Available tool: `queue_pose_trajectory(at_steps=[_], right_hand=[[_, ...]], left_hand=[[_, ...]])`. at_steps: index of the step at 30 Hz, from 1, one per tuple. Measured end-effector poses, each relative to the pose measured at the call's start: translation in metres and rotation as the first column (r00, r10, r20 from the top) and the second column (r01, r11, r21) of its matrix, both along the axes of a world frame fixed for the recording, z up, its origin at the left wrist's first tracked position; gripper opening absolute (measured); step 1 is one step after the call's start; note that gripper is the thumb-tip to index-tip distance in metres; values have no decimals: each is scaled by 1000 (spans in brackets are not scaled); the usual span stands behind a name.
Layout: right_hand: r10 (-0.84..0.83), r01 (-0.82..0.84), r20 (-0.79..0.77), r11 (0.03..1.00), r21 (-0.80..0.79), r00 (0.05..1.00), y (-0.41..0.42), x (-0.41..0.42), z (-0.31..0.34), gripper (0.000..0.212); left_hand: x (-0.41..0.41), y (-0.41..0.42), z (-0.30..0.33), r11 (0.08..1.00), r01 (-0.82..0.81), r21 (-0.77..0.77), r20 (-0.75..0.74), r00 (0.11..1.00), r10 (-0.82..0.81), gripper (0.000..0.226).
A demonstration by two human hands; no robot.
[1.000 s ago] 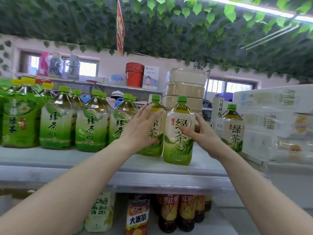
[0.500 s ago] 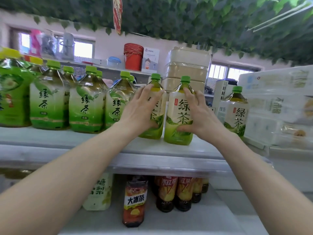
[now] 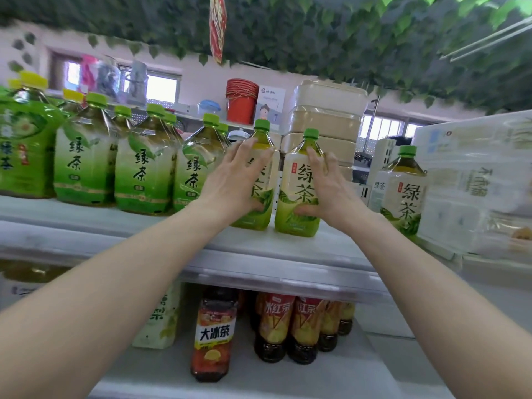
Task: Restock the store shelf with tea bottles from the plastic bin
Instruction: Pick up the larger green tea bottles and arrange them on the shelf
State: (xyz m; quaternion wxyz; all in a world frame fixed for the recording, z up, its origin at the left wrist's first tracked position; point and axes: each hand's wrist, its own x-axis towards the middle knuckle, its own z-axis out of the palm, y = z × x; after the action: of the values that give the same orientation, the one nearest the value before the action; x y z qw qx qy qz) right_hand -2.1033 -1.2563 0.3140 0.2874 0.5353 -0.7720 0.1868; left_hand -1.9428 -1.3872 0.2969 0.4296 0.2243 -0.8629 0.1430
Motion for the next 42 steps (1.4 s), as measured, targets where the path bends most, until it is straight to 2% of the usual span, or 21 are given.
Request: queue_pose_trajectory(at_steps=[5, 9, 12, 19, 23, 28, 33, 37, 42], right_hand=[[-14, 16, -55, 999, 40, 998, 7, -2, 1, 117], [-40, 41, -116, 999, 12, 992, 22, 8, 5, 90], [-46, 45, -137, 999, -13, 990, 39, 22, 2, 75], [-99, 103, -234, 995, 5, 967, 87, 77, -24, 73], [-119, 132, -210, 990, 49, 970, 114, 113, -60, 73], [-57, 72, -158, 993, 91, 986, 147, 142, -153, 67], [-23, 29, -41, 986, 165, 999, 178, 164, -295, 58], [14, -54, 154, 966, 254, 988, 200, 185, -419, 56], [-38, -104, 363, 926, 363, 931, 224, 212, -550, 61]], left_hand=[[2, 6, 0, 999, -28, 28, 23, 999, 27, 110], [14, 18, -1, 998, -29, 50, 10, 1000, 29, 101], [33, 32, -6, 1000, -8, 13, -31, 999, 8, 94], [93, 75, -32, 999, 47, 0, 10, 999, -47, 85], [128, 90, -74, 993, 108, 39, 5, 994, -108, 77], [166, 99, -166, 974, 169, 149, 4, 985, -171, 63], [199, 104, -296, 930, 172, 325, 34, 981, -193, 53], [226, 123, -420, 867, 140, 478, 100, 972, -212, 53], [256, 154, -561, 746, 62, 663, 206, 943, -262, 55]])
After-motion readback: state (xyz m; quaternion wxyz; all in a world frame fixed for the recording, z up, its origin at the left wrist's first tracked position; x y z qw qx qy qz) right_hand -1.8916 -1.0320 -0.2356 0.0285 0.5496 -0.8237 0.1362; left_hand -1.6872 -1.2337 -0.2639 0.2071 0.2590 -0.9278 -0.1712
